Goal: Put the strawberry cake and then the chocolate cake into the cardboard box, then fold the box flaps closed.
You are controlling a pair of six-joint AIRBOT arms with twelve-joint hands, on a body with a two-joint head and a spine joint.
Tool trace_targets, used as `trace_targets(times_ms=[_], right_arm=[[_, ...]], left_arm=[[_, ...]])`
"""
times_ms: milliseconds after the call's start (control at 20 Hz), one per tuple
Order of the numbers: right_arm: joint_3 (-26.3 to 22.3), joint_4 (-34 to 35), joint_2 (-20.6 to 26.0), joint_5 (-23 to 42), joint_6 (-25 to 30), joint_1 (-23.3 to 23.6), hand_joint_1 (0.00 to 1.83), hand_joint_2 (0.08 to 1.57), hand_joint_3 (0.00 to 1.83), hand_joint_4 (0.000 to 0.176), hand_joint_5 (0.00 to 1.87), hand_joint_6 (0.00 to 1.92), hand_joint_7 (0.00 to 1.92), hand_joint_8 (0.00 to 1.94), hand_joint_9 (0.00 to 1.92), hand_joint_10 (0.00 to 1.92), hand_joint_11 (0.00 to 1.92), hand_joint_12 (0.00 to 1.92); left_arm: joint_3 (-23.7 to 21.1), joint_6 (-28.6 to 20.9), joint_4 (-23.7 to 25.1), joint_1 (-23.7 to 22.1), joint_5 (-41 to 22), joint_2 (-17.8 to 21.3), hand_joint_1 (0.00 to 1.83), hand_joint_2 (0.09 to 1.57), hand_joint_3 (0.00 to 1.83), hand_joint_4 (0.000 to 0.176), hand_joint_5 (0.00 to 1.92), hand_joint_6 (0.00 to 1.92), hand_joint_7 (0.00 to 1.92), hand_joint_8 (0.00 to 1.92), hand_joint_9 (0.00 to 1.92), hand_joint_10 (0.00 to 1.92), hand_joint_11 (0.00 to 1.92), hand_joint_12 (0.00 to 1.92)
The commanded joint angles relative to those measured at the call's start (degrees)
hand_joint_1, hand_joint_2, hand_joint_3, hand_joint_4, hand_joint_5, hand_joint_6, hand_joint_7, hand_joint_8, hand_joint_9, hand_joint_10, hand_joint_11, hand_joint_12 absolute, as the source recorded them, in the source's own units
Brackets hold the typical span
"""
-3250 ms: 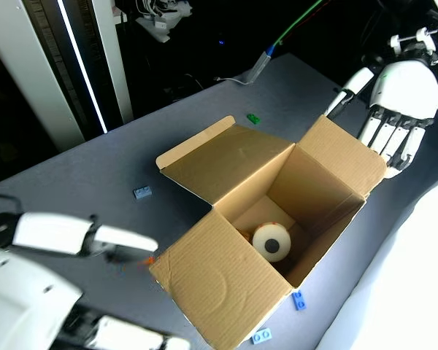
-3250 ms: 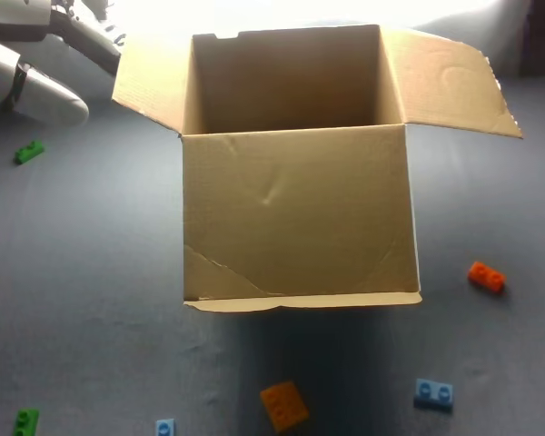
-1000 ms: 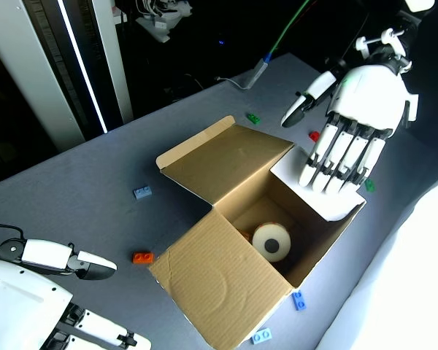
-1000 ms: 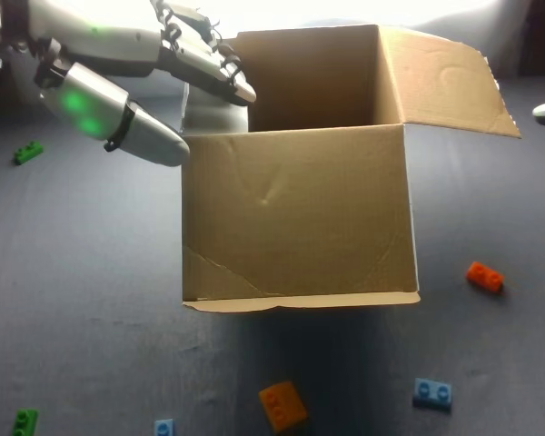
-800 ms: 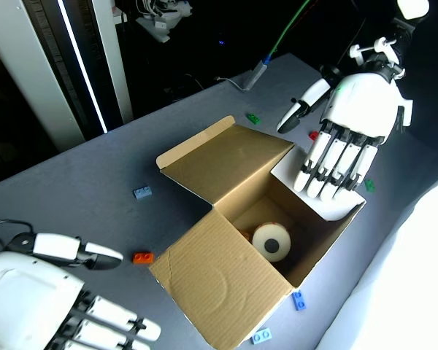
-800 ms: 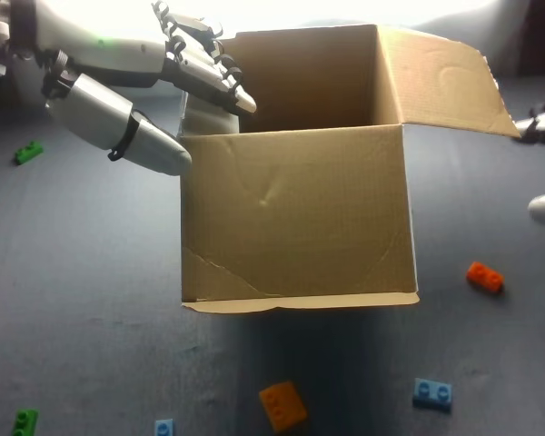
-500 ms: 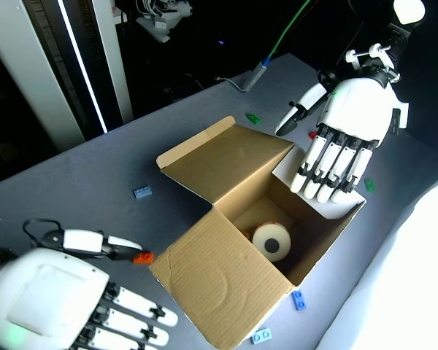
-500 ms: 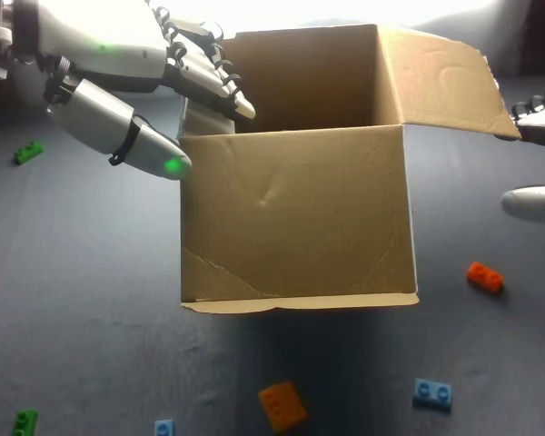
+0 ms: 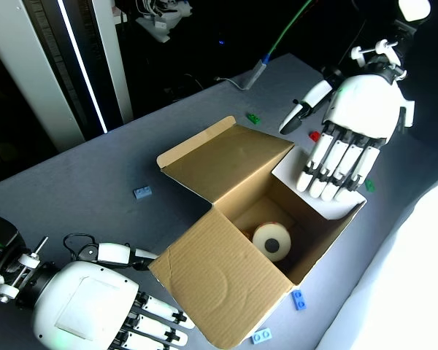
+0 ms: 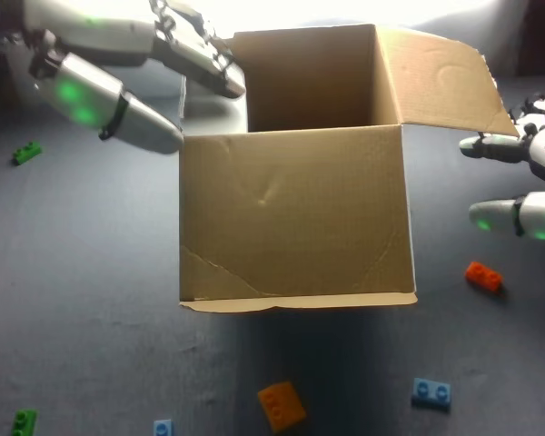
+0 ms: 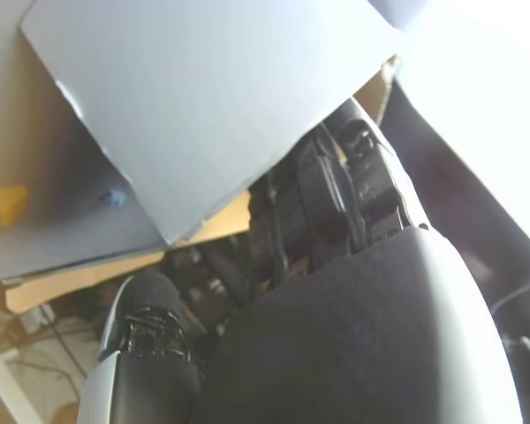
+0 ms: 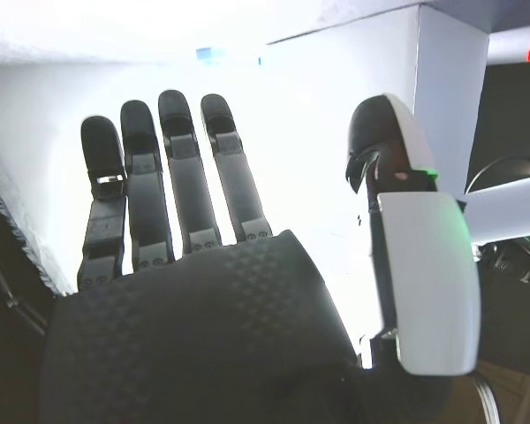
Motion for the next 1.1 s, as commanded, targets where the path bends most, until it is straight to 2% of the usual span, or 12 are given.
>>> trace_targets(times_ms=[0,200,450,800,1050], right_arm=[[0.3,0.4,0.7,6.2,0.1,1.3,0.15,1.17,0.00,0.000,0.32,0.02,0.35,0.00,0.26,0.30,0.00,1.02],[0.0,0.4,1.8,5.7,1.2,4.8,0.13,1.17,0.00,0.000,0.31,0.01,0.37,0.01,0.24,0.29,0.00,1.04],[-1.8,-0.4,4.1,5.2,1.5,10.6,0.12,1.17,0.00,0.000,0.33,0.02,0.37,0.00,0.25,0.31,0.00,1.08],[-7.4,-2.4,6.4,4.1,0.6,19.8,0.16,1.16,0.00,0.000,0.34,0.02,0.38,0.00,0.27,0.35,0.00,1.14],[-8.8,-2.4,5.5,-0.9,0.1,23.8,0.18,1.17,0.00,0.000,0.34,0.02,0.38,0.00,0.26,0.35,0.00,1.13]], left_arm=[[0.7,0.1,-4.8,-1.3,-0.2,0.6,0.00,1.23,0.00,0.000,0.39,0.00,0.41,0.00,0.45,0.00,0.17,0.83],[2.9,-0.1,-4.6,-4.1,-1.3,0.6,0.00,1.22,0.00,0.000,0.39,0.00,0.40,0.00,0.46,0.01,0.19,0.85],[6.2,-0.1,-2.2,-5.6,-2.7,0.1,0.00,1.22,0.00,0.000,0.40,0.00,0.44,0.01,0.48,0.01,0.18,0.85],[11.7,1.4,2.0,-5.8,-6.1,-0.6,0.00,1.23,0.00,0.000,0.40,0.01,0.45,0.01,0.48,0.01,0.20,0.86],[14.4,3.5,3.7,-4.5,-9.0,-0.7,0.00,1.22,0.00,0.000,0.39,0.00,0.43,0.00,0.48,0.00,0.20,0.87]])
